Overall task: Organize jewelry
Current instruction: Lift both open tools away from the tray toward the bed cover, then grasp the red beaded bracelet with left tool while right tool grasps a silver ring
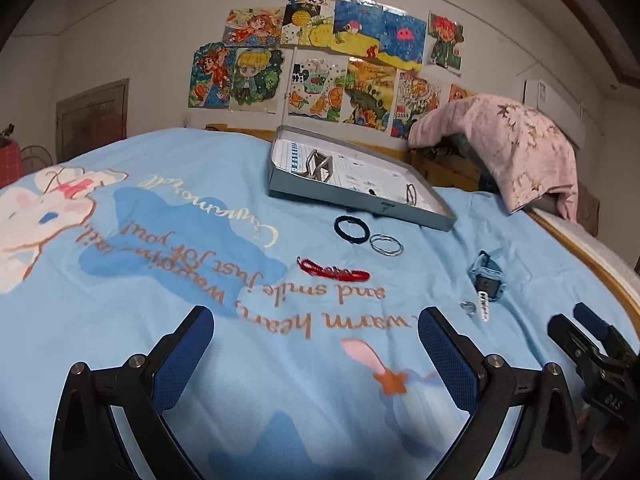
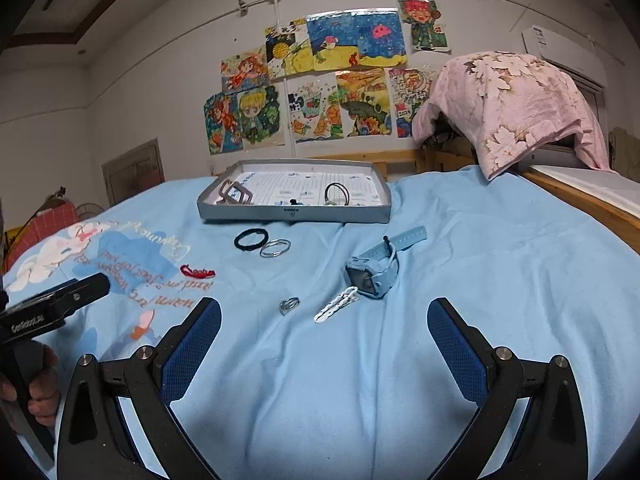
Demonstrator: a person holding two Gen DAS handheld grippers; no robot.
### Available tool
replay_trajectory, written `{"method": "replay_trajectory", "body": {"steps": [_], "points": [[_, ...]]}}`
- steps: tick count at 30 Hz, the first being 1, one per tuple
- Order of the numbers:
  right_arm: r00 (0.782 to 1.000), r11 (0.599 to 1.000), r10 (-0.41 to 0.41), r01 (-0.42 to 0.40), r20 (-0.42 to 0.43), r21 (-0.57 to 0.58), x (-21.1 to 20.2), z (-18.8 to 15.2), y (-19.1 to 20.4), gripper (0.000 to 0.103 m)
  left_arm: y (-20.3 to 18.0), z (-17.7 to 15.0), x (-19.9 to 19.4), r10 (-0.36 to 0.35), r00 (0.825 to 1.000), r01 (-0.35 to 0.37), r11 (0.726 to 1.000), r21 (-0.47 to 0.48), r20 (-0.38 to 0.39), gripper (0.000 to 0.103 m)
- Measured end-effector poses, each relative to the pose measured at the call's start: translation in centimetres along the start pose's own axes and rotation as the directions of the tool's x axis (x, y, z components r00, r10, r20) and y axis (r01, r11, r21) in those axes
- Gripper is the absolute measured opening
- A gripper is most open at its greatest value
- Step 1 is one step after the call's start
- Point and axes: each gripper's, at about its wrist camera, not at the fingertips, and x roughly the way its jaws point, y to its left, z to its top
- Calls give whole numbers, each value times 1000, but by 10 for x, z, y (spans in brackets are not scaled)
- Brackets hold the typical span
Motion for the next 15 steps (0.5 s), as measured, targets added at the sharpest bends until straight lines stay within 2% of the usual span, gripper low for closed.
{"method": "replay_trajectory", "body": {"steps": [6, 11, 15], "points": [[1000, 1000, -6, 6, 7, 3, 8, 4, 2, 101, 4, 13, 17, 2, 1000, -2, 999, 48, 2, 103], [999, 1000, -2, 2, 41, -10, 17, 11, 5, 101, 10, 25, 35, -33, 999, 34, 997, 72, -12, 103], [996, 998, 33, -28, 84, -56, 30, 23, 9, 101, 9, 35, 56, -72, 997, 76, 990, 117, -34, 103]]}}
